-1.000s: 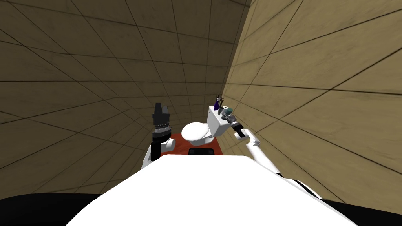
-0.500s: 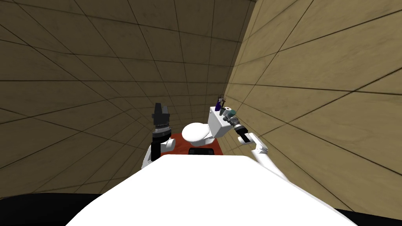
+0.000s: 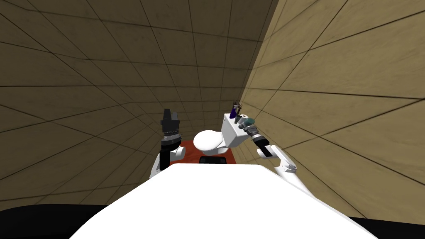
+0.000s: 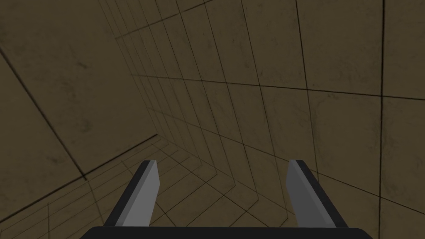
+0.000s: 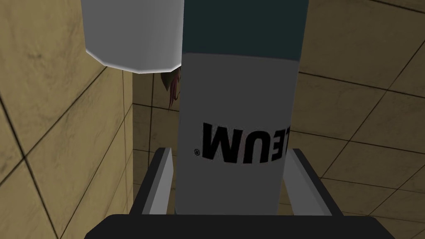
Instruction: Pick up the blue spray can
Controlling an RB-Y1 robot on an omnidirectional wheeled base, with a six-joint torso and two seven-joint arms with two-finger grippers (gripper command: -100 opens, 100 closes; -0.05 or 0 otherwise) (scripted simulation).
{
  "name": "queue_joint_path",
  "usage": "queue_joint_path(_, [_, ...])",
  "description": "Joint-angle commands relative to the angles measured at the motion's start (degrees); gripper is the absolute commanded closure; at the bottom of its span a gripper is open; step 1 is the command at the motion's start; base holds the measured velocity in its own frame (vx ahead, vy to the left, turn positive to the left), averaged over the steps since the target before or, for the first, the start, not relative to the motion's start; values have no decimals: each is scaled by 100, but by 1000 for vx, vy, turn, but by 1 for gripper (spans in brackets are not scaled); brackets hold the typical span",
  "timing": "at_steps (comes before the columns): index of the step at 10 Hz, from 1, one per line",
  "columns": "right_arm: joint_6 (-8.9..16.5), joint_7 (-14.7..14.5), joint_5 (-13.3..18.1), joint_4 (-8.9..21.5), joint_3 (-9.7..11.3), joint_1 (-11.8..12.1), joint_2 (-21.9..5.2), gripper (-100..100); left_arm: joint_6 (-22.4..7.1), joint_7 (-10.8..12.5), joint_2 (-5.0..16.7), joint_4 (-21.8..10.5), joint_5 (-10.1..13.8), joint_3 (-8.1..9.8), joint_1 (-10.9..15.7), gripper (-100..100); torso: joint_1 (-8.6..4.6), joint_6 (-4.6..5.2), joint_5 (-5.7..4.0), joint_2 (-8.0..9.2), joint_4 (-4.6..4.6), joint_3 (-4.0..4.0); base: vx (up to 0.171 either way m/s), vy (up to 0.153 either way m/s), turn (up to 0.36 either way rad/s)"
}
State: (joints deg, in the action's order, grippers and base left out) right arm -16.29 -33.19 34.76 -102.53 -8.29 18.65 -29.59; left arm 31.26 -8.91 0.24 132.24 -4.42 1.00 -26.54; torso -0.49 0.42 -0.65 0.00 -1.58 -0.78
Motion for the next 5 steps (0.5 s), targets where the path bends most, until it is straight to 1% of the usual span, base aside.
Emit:
queue_joint_path(1, [63,82,34,-286,-92,286,-59,100,0,0,0,0,0,0,0,0,0,0,0,0,0,0,64,0,109])
queue_joint_path(2, [63,82,34,-449,-92,441,-59,100,0,0,0,0,0,0,-1,0,2,3,1,-4,-2,-3,33,-3,-8])
queue_joint_path(3, [63,82,34,-573,-92,510,-59,100,0,0,0,0,0,0,-1,0,2,6,-1,6,0,2,7,0,-20])
queue_joint_path(4, [44,70,35,-442,-98,432,-52,100,0,0,0,0,0,0,0,0,2,5,-1,16,4,9,0,0,0])
queue_joint_path(5, [35,68,36,-455,-99,444,-55,0,0,0,0,0,0,0,0,0,1,4,-2,19,6,12,0,0,0])
